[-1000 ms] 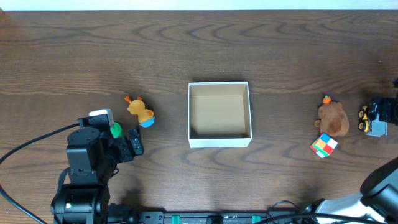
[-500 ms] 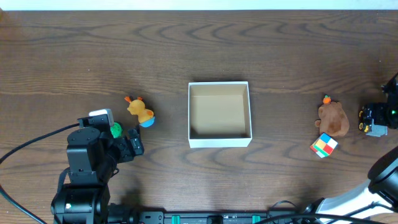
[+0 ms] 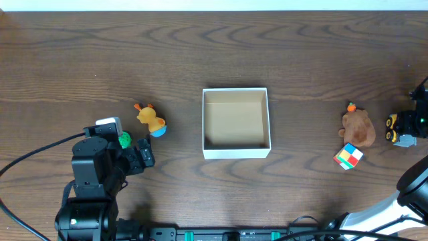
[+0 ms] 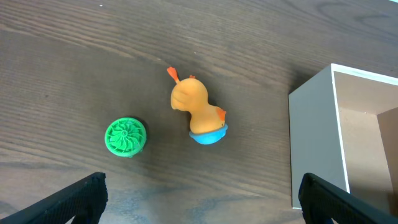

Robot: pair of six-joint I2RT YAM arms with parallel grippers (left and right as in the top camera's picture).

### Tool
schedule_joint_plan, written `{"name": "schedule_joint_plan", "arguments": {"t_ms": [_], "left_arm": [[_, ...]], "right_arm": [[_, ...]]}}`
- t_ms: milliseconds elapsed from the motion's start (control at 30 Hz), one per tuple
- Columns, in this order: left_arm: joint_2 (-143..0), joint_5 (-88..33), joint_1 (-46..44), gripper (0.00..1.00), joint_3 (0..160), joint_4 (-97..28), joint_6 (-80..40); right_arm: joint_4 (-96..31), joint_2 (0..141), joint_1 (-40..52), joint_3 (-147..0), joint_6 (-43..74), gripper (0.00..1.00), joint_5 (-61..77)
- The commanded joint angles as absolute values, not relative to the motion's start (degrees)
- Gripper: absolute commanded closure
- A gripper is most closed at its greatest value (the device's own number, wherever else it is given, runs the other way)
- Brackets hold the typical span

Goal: Pack container
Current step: 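Reach the right gripper to the yellow-grey dump truck and grasp it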

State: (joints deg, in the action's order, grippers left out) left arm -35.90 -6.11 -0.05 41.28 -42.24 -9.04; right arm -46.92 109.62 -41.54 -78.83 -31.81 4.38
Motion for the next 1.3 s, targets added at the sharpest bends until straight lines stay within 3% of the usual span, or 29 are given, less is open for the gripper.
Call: {"name": "schedule_joint_plan", "arguments": {"t_ms": [0,733,933,1067,1267], "left_arm": [[-35.97,-6.85,0.10,0.02,42.72,-42.39,-9.30],[-35.97,-6.87,0.10,0.02,42.72,-42.41,-9.30],[-35.97,-6.87,0.10,0.02,42.72,-42.41,-9.30],[-35.97,-6.87,0.10,0.02,42.72,-42.39,-9.30],[-35.97,-6.87,0.10,0.02,42.72,-42.41,-9.30]], "right_arm": [[-46.76,109.84,-41.47,-79.70,-31.97,0.42,4.51],[-45.89,109.82,-41.63,-79.70,-31.79,0.60,4.51],[-44.75,109.51,-41.56,-79.72,-28.95,0.80,4.54],[-44.18,107.31,-41.06,-79.85,-24.93,0.99,4.84],[-42.65,97.56,-36.32,-79.88,-16.80,0.99,7.73]]}}
